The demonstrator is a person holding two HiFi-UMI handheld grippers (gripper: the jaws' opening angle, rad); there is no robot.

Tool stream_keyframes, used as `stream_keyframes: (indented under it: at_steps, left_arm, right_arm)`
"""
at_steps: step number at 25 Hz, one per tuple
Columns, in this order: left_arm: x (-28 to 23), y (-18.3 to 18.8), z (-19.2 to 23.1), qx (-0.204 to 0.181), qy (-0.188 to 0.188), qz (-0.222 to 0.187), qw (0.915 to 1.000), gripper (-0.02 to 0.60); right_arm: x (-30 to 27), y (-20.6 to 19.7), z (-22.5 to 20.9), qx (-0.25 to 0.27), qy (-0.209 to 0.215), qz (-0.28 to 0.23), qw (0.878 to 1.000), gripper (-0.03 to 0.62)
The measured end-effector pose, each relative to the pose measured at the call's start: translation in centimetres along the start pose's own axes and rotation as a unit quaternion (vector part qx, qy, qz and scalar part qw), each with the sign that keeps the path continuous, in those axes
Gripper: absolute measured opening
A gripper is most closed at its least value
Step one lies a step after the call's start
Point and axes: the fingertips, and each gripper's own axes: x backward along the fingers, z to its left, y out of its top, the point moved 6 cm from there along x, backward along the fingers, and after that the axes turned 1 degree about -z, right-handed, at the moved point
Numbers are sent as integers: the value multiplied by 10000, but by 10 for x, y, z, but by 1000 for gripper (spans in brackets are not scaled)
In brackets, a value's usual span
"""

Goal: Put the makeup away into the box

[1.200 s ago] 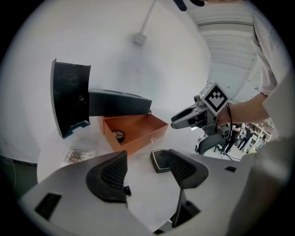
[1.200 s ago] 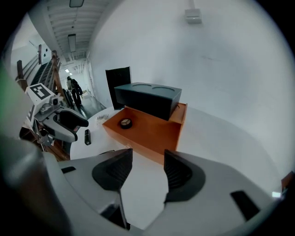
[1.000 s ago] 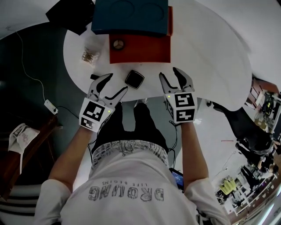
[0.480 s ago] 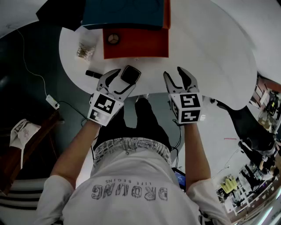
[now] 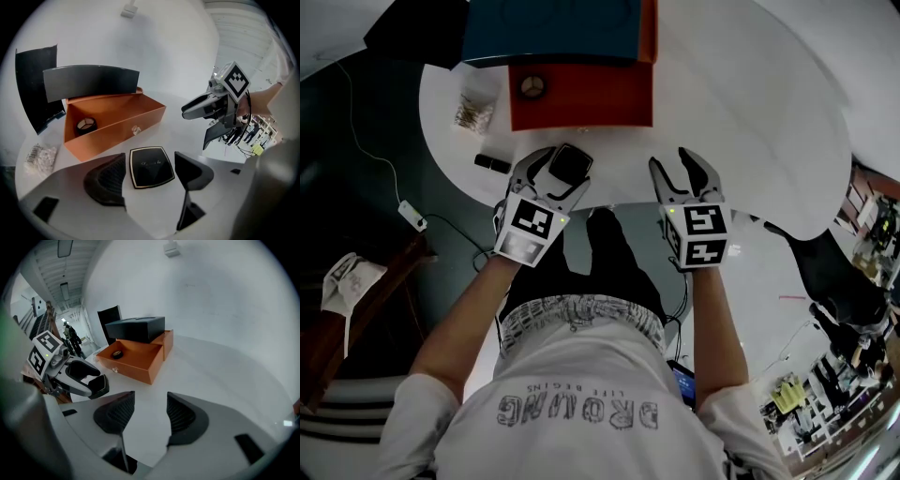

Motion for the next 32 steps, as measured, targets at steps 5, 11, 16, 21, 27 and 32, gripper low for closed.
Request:
stream_keyframes:
  at_steps: [5, 11, 16, 21, 27, 32]
  left_arm:
    - [-10, -9, -2, -3, 136, 201, 9997, 334]
    - [-17, -10, -3, 59, 259, 332, 9991, 334]
    - [-20, -8, -5, 2, 304, 353, 9989, 334]
    - [-20, -8, -4, 7, 280, 455, 9986, 337]
    - [-20, -5, -2, -67, 133, 460, 9988, 337]
    - [-16, -1, -3, -237, 34, 472, 9986, 330]
  right_arm:
    - [-3, -3, -5, -13, 68, 14, 10000, 227]
    - [-3, -8, -12, -7, 108, 40, 9999, 227]
    - [-2, -10, -18, -14, 111, 62, 9999, 227]
    - [-3, -8, -16, -9, 134, 61, 9999, 224]
    - [-5, -4, -16, 10, 116, 74, 9999, 221]
    - [-5, 2, -16, 30, 91, 63, 9999, 221]
